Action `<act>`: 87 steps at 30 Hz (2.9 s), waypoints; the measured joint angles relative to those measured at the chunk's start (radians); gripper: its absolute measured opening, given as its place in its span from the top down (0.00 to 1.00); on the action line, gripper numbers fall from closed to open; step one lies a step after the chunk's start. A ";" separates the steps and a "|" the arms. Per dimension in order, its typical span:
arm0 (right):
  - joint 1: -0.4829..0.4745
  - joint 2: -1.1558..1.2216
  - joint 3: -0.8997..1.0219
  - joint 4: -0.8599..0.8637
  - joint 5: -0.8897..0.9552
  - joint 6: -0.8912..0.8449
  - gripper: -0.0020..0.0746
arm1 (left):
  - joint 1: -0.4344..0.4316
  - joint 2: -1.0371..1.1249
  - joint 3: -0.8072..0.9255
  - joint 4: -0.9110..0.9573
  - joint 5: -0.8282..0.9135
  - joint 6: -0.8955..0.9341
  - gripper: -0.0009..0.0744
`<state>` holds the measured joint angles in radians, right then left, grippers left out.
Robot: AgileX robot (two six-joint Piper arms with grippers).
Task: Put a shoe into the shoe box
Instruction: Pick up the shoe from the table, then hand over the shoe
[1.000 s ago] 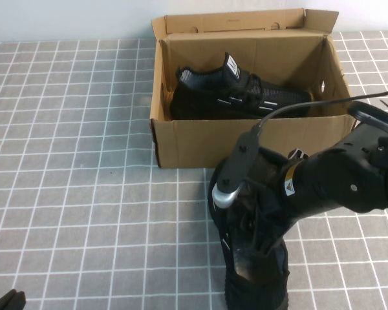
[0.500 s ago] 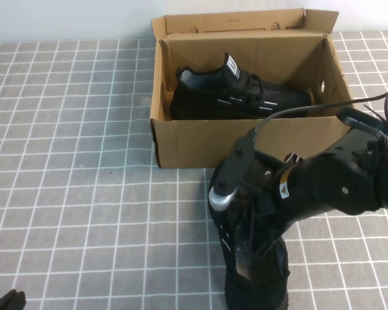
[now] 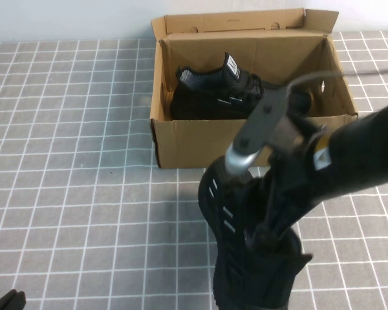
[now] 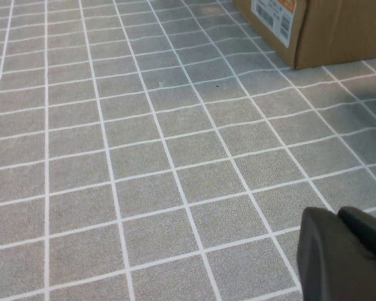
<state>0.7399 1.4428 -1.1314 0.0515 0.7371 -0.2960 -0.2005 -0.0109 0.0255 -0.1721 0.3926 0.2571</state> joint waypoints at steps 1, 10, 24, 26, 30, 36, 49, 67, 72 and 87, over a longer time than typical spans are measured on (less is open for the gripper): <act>0.000 -0.021 -0.020 0.002 0.032 0.000 0.98 | 0.000 0.000 0.000 0.000 0.000 0.000 0.99; 0.000 -0.085 -0.158 0.008 0.137 0.000 0.98 | 0.000 0.000 0.000 0.000 0.000 0.000 0.99; 0.000 -0.085 -0.168 0.008 0.035 0.000 0.98 | 0.000 0.000 0.000 0.000 0.000 0.000 0.99; 0.000 -0.085 -0.168 0.020 0.031 0.000 0.98 | 0.000 0.000 0.000 0.000 0.000 0.000 0.99; 0.000 -0.085 -0.168 0.038 0.031 0.000 0.98 | 0.000 0.000 0.000 0.015 0.000 0.002 0.99; 0.000 -0.085 -0.168 0.049 0.031 0.000 0.98 | 0.000 0.000 0.002 -0.038 -0.194 -0.016 0.99; 0.000 -0.085 -0.168 0.057 0.031 0.000 0.98 | 0.000 0.004 -0.008 -0.457 -0.377 -0.097 0.99; 0.000 -0.085 -0.168 0.080 0.053 0.048 0.98 | 0.001 0.787 -0.677 -0.535 0.337 0.268 0.99; 0.000 -0.085 -0.168 0.080 0.091 0.089 0.98 | 0.001 0.991 -0.893 -0.673 0.525 0.570 0.99; -0.078 -0.081 -0.206 0.008 0.114 0.077 0.98 | 0.001 1.481 -1.454 -0.802 0.821 0.877 0.99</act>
<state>0.6620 1.3616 -1.3371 0.0594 0.8513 -0.2188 -0.1997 1.4703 -1.4288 -0.9739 1.2133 1.1343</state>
